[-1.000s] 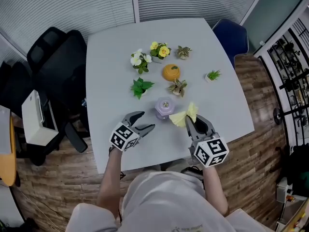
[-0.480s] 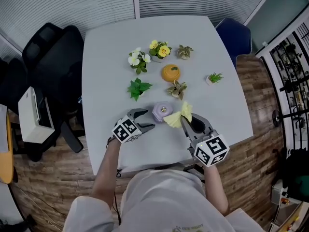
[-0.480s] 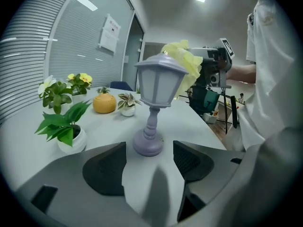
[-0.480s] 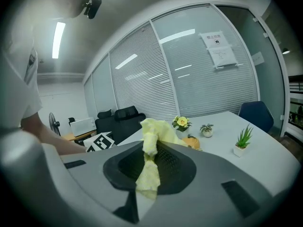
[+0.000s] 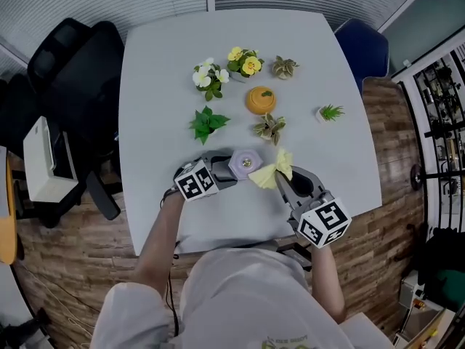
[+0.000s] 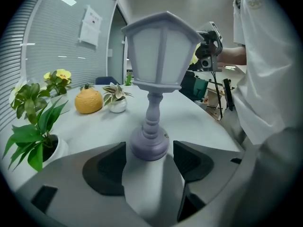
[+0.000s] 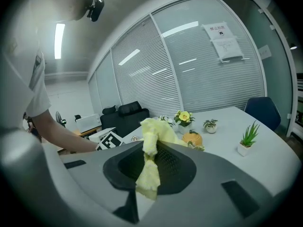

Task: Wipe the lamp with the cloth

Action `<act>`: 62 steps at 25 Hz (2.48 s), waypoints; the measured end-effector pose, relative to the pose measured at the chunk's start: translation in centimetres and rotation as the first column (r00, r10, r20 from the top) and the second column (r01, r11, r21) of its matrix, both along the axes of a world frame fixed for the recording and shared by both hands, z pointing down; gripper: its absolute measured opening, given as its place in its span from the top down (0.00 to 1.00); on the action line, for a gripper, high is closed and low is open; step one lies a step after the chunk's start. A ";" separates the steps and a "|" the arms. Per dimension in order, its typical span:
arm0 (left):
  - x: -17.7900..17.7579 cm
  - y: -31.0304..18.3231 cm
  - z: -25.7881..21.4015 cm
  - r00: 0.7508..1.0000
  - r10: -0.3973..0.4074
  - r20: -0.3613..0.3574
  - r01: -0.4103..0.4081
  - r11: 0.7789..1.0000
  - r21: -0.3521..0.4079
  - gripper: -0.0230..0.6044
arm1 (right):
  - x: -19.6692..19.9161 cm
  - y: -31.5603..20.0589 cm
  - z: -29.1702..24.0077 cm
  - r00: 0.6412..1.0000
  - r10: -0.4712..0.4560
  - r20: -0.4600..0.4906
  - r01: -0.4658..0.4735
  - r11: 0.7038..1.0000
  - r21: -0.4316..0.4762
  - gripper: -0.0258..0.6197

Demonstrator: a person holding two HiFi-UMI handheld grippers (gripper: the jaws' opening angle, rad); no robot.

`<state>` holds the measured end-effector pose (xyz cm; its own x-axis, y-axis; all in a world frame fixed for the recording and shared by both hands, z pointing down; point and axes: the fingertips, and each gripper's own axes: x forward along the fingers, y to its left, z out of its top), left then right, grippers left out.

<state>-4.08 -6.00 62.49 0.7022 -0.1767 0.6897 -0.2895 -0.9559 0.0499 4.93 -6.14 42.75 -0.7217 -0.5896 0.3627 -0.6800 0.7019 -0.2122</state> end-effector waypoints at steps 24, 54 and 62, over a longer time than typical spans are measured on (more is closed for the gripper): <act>1.0 0.1 0.4 0.995 0.095 0.027 -0.097 0.991 0.089 0.50 | -2.0 -0.2 -0.4 0.993 -0.118 0.000 0.118 0.993 0.007 0.87; 2.0 -0.3 0.6 0.990 0.128 0.051 -0.132 0.988 0.085 0.49 | -4.5 0.4 0.5 0.971 -0.221 -0.086 0.225 0.974 0.036 0.87; 2.0 -0.3 0.6 0.991 0.127 0.051 -0.132 0.987 0.088 0.49 | -5.3 0.5 1.5 0.956 -0.243 -0.161 0.253 0.967 0.042 0.87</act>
<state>-2.06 -6.31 63.10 0.6916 -0.1497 0.7066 -0.1630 -0.9854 -0.0493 -0.40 -5.64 44.20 -0.7865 -0.4239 0.4492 -0.5039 0.8610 -0.0698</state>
